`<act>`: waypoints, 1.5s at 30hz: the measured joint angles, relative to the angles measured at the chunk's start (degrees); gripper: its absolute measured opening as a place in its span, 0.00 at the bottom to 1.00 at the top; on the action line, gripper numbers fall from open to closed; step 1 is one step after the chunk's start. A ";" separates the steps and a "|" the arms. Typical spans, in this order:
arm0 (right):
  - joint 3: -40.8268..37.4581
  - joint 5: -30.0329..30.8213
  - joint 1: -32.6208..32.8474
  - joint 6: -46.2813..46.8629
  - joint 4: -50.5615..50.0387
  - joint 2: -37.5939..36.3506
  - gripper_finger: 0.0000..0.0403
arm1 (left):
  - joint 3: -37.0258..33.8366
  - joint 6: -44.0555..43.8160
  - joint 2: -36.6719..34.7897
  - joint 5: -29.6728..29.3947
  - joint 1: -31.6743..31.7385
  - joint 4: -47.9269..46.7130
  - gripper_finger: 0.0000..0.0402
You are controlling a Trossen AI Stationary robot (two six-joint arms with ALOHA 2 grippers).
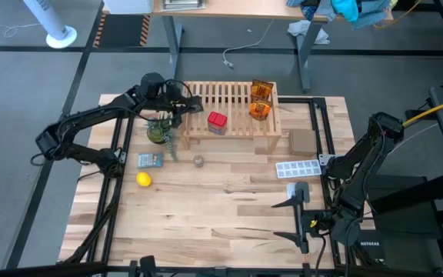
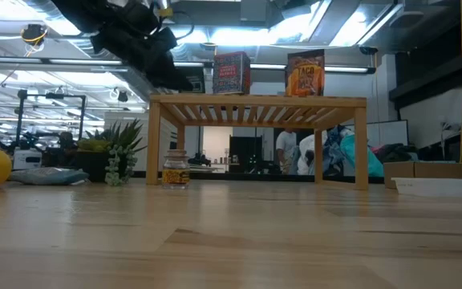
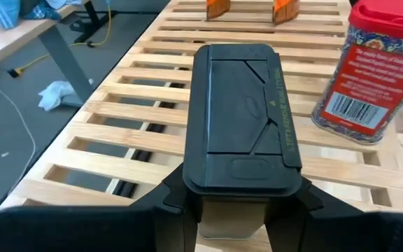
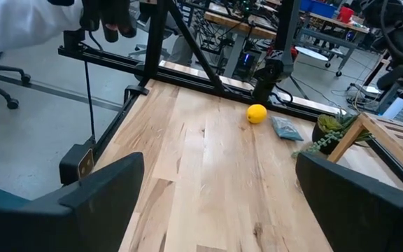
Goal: Shelf spices
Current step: Put the black seasoning can on the shelf, then put the brown seasoning bottle on the shelf
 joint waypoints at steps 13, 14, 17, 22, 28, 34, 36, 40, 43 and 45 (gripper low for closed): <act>-0.02 0.31 0.00 0.07 -0.04 0.09 0.94 | -0.17 -4.71 0.55 -2.72 -0.20 2.31 0.41; -0.02 0.31 0.00 0.07 -0.04 0.09 0.94 | -0.20 -4.78 0.58 -3.33 -0.37 2.34 0.44; -0.02 0.31 0.00 0.07 -0.07 0.09 0.94 | -0.20 -4.86 0.58 -5.43 -0.81 2.72 0.49; -0.02 0.31 0.00 0.07 -0.07 0.09 0.94 | -0.20 -4.82 0.58 -7.71 -1.35 4.67 0.52; -0.02 0.30 0.00 0.09 -0.07 0.11 0.94 | -0.20 -7.97 0.01 -9.02 -1.31 9.42 0.52; -0.02 0.28 0.00 0.09 -0.07 0.11 0.94 | -0.20 -9.24 -3.64 -9.02 -1.31 9.52 0.53; -0.02 0.30 0.00 -0.11 -0.09 0.11 0.94 | -0.20 -9.32 -5.56 -9.04 -1.31 8.99 0.53; 0.00 0.57 0.07 -2.10 -0.13 0.11 0.94 | -0.20 -9.34 -10.42 -9.04 -1.31 5.31 0.53; -0.05 0.61 0.95 -3.31 -1.98 -0.51 0.94 | -0.20 -9.36 -14.74 -9.03 -1.36 0.74 0.53; -0.07 2.94 2.84 -2.95 -4.04 -2.28 0.94 | -0.20 -9.37 -17.82 -9.03 -1.47 -2.73 0.53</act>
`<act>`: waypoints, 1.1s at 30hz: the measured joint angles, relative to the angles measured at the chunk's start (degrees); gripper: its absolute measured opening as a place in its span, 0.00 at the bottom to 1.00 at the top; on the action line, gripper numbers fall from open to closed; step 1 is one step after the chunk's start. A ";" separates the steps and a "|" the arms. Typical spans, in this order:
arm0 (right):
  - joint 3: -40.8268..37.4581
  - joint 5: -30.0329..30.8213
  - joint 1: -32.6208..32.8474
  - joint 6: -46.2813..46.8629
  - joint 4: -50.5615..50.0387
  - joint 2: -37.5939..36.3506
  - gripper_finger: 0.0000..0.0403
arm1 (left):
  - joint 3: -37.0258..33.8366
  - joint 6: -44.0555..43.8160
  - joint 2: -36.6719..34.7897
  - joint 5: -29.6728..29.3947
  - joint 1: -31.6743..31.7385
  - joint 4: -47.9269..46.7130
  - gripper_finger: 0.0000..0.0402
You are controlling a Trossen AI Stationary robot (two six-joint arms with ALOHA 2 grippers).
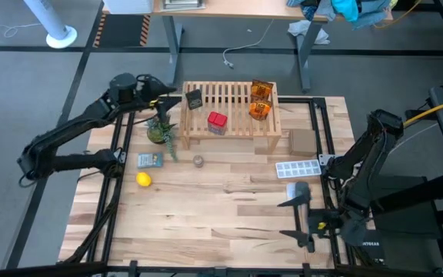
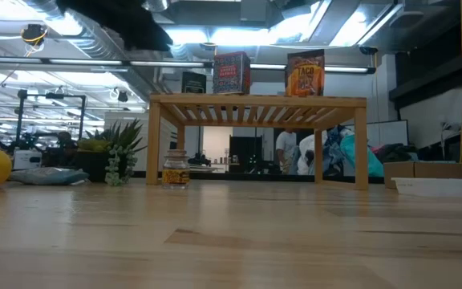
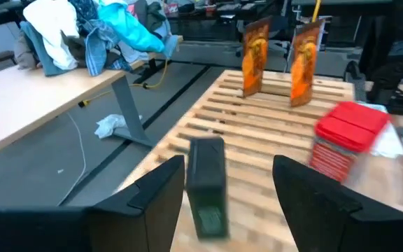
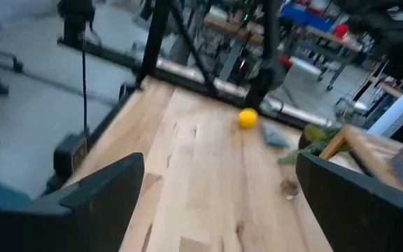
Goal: Shelf spices
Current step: Put the brown seasoning bottle on the shelf
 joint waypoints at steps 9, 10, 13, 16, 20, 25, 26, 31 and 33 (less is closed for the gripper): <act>0.02 4.53 1.54 -1.24 -1.94 -6.24 0.94 | 0.00 -4.52 -11.92 0.13 -4.56 -23.03 0.53; 0.02 0.62 -0.56 -1.28 -2.04 -6.24 0.94 | 0.00 -5.48 -12.77 0.09 -5.47 -25.70 0.53; 0.02 -14.02 -8.36 -1.93 -1.20 -5.72 0.94 | 0.00 -9.14 -14.43 0.23 -8.57 -33.19 0.53; 0.02 -29.69 -16.72 -6.28 2.14 -4.56 0.94 | -0.35 -12.99 -15.33 0.19 -12.25 -37.81 0.53; 0.02 -47.80 -25.57 -11.29 3.60 -4.73 0.94 | -3.22 -15.51 -16.87 0.16 -17.97 -37.75 0.53; 0.02 -55.17 -30.86 -12.03 -1.81 -8.08 0.94 | -9.91 -16.47 -18.86 0.04 -25.45 -31.82 0.53; 0.02 -55.38 -31.11 -11.88 -3.13 -9.03 0.94 | -11.40 -16.60 -19.10 -0.09 -26.89 -30.12 0.53; 0.02 -56.10 -30.24 -12.21 -6.64 -14.52 0.94 | -19.21 -17.80 -19.50 -0.83 -33.12 -20.13 0.53; -1.17 -55.92 -29.25 -12.27 -6.89 -17.42 0.94 | -21.99 -17.98 -19.25 -2.62 -35.10 -16.24 0.53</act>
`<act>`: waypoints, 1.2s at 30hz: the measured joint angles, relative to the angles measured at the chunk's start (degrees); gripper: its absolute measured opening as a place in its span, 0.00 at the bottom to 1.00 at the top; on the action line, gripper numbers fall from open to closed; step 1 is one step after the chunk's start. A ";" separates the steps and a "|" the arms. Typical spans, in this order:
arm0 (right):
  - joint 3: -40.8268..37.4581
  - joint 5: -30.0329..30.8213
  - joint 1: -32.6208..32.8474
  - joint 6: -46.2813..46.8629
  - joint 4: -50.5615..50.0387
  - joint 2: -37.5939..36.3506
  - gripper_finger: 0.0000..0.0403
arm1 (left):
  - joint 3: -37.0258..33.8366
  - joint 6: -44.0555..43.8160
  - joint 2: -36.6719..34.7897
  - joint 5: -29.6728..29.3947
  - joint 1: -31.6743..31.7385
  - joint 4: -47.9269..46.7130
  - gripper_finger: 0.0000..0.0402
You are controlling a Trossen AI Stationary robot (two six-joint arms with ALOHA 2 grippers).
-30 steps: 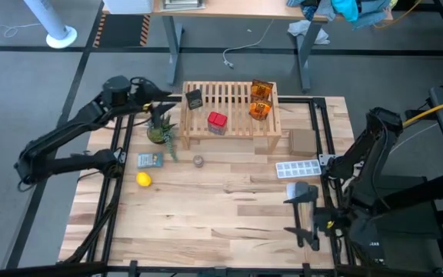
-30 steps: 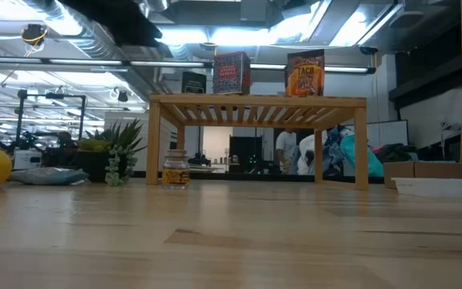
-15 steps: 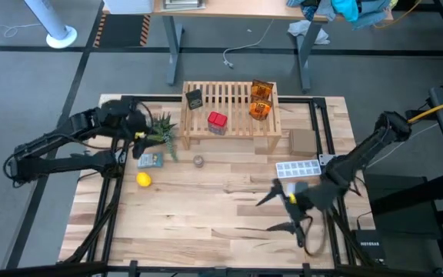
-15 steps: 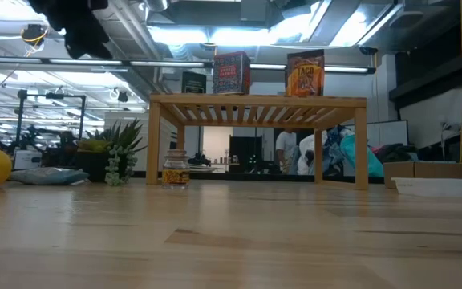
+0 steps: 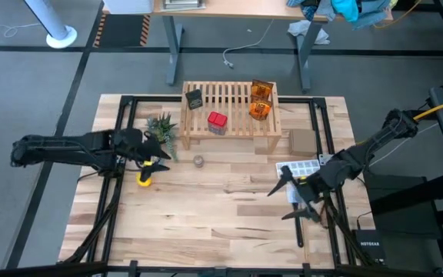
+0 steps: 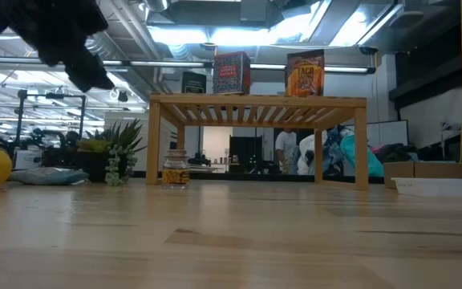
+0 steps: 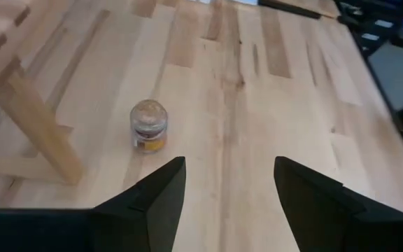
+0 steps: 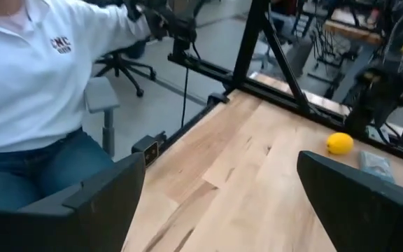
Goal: Shelf spices
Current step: Put the brown seasoning bottle on the shelf
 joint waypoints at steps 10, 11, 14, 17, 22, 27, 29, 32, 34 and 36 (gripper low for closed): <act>-24.16 1.93 0.92 0.04 18.47 -17.92 0.94 | -8.74 -3.81 0.37 -11.82 -7.18 12.28 0.53; -26.39 1.99 0.92 0.04 20.33 -19.60 0.94 | -9.67 -4.06 0.67 -13.09 -7.82 13.51 0.53; -32.12 1.90 0.97 0.06 25.13 -24.39 0.94 | -12.67 -4.36 2.98 -14.30 -9.72 19.85 0.53; -35.38 1.91 0.97 0.08 26.46 -28.30 0.94 | -14.68 -4.43 7.07 -15.67 -11.13 25.71 0.53; -37.00 1.93 0.97 0.07 26.62 -31.29 0.94 | -15.21 -4.34 16.56 -20.67 -13.05 35.85 0.53; -37.01 1.95 0.97 0.07 26.54 -31.38 0.94 | -14.71 -2.95 28.05 -23.55 -14.31 45.09 0.53; -37.01 1.91 0.97 0.07 26.33 -31.34 0.94 | -14.02 -3.20 32.36 -26.65 -14.67 46.77 0.53; -37.01 1.90 0.97 0.07 26.28 -31.34 0.94 | -12.53 -4.14 37.81 -32.03 -15.25 48.50 0.53; -37.01 1.88 0.96 0.07 26.27 -31.34 0.94 | -11.29 -4.32 40.73 -34.18 -15.40 49.17 0.53; -37.01 1.88 0.97 0.07 26.22 -31.34 0.94 | -10.27 -4.36 43.07 -34.89 -15.43 49.77 0.53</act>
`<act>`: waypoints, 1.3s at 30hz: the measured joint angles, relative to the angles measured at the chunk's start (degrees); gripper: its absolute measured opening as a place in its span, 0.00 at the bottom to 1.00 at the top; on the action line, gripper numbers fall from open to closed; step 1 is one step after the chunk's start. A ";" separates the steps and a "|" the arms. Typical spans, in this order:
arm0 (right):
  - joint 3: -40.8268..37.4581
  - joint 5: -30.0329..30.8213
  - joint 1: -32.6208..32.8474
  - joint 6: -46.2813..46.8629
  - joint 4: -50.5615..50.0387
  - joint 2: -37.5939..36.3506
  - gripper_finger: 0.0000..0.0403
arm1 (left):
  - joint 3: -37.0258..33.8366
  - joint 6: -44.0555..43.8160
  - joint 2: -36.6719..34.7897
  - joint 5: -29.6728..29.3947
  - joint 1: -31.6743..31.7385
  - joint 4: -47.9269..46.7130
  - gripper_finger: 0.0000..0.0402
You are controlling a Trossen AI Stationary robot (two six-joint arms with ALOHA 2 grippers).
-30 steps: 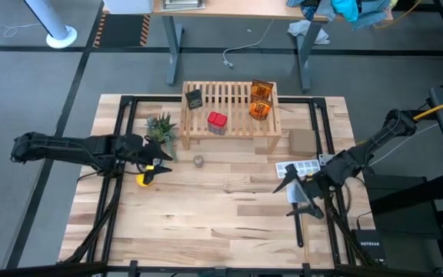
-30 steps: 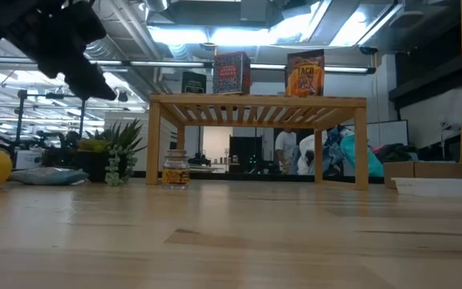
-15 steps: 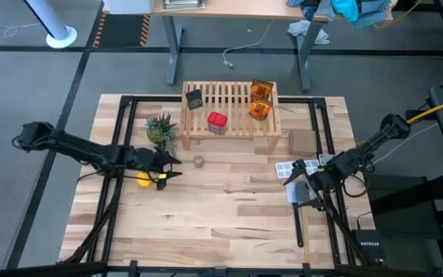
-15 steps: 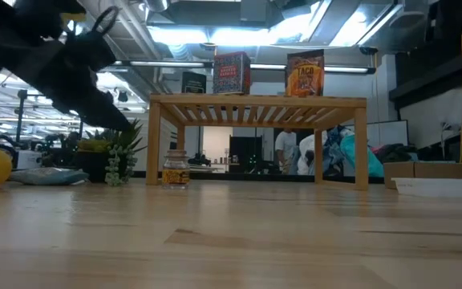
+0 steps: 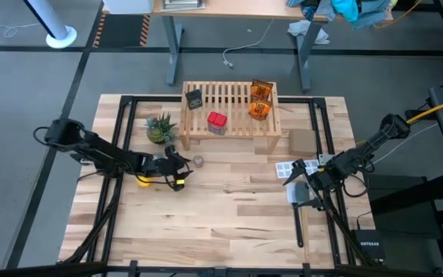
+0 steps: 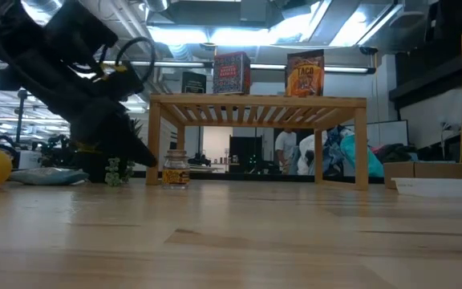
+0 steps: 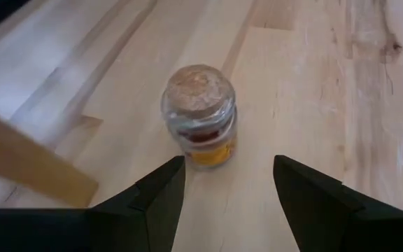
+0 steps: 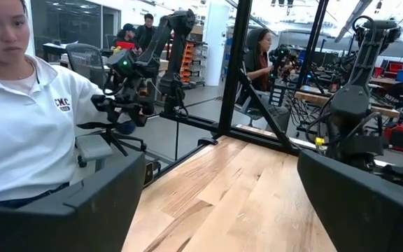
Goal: Shelf spices
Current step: Put the brown seasoning bottle on the shelf
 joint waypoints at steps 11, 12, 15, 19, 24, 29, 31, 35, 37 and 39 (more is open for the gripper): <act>0.00 -0.02 -0.02 0.00 -0.37 0.01 0.94 | 4.88 0.10 7.02 -1.62 0.92 0.32 0.53; 0.00 -0.02 -0.02 0.00 -0.40 0.02 0.94 | 4.91 0.06 7.31 -1.75 1.29 0.25 0.53; -0.02 -0.03 -0.02 0.00 -0.40 0.02 0.94 | 4.91 -0.49 7.50 -1.80 2.41 0.11 0.53; -0.02 -0.04 -0.02 0.00 -0.47 0.02 0.94 | 4.93 -1.43 7.50 -1.85 3.11 1.08 0.53; -0.02 -0.04 -0.02 0.00 -0.48 0.04 0.94 | 4.95 -1.48 7.50 -1.55 3.18 3.89 0.53; -0.02 -0.04 -0.02 0.00 -0.49 0.04 0.94 | 4.95 -1.37 7.50 -1.43 3.19 5.44 0.53; -0.02 -0.04 -0.02 0.00 -0.49 0.04 0.94 | 4.95 -0.76 7.50 -1.42 3.23 6.57 0.53; -0.02 -0.04 -0.02 -0.01 -0.49 0.04 0.94 | 4.95 0.12 7.50 -1.35 3.23 7.69 0.53; -0.02 -0.04 -0.02 -0.02 -0.49 0.04 0.94 | 4.95 0.12 7.47 -1.35 3.25 8.02 0.53; -0.02 -0.04 -0.02 -0.01 -0.49 0.04 0.94 | 4.95 0.12 7.47 -1.33 3.27 8.08 0.53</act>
